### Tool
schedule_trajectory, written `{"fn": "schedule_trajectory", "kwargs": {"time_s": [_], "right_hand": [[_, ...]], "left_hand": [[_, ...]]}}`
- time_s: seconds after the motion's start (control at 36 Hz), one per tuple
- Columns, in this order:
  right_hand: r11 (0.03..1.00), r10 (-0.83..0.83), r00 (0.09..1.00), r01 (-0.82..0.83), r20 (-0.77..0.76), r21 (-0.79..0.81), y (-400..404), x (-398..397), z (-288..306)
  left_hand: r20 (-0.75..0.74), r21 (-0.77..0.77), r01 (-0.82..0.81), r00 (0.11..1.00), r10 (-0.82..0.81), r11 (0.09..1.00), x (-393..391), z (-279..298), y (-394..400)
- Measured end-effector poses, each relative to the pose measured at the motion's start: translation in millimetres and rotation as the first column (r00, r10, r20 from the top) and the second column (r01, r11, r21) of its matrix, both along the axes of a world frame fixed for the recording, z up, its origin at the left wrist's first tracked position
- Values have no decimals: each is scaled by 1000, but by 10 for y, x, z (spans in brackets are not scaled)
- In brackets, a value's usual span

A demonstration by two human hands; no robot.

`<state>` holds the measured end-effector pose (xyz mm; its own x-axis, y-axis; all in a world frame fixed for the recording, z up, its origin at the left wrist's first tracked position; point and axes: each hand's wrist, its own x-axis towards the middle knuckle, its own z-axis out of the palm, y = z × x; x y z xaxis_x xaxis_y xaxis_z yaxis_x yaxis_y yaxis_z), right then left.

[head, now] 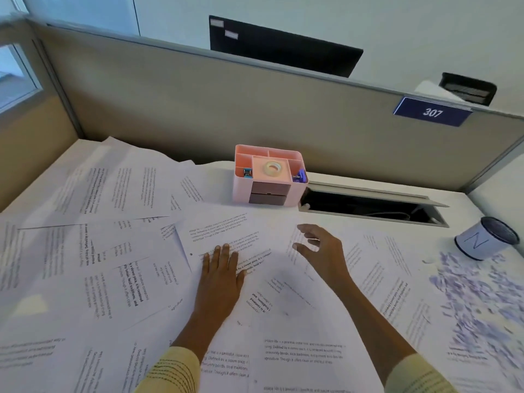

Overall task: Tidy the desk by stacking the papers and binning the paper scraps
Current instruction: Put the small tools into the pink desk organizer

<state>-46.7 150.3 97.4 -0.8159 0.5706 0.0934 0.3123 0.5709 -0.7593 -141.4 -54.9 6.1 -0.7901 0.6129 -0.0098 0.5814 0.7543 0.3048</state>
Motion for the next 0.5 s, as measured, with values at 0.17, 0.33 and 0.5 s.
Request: {"fn": "schedule_trajectory", "kwargs": {"time_s": [0.17, 0.33, 0.5], "right_hand": [[998, -56, 998, 56, 8, -29, -38, 589, -27], [986, -145, 989, 142, -31, -83, -93, 1104, 49], [975, -202, 979, 199, -27, -100, -260, 1630, 37]], "left_hand": [[-2, -59, 26, 1000, -26, 998, 56, 81, -26], [38, 20, 85, 996, -86, 996, 458, 147, -149], [226, 9, 77, 971, -77, 997, 966, 276, -336]]}}
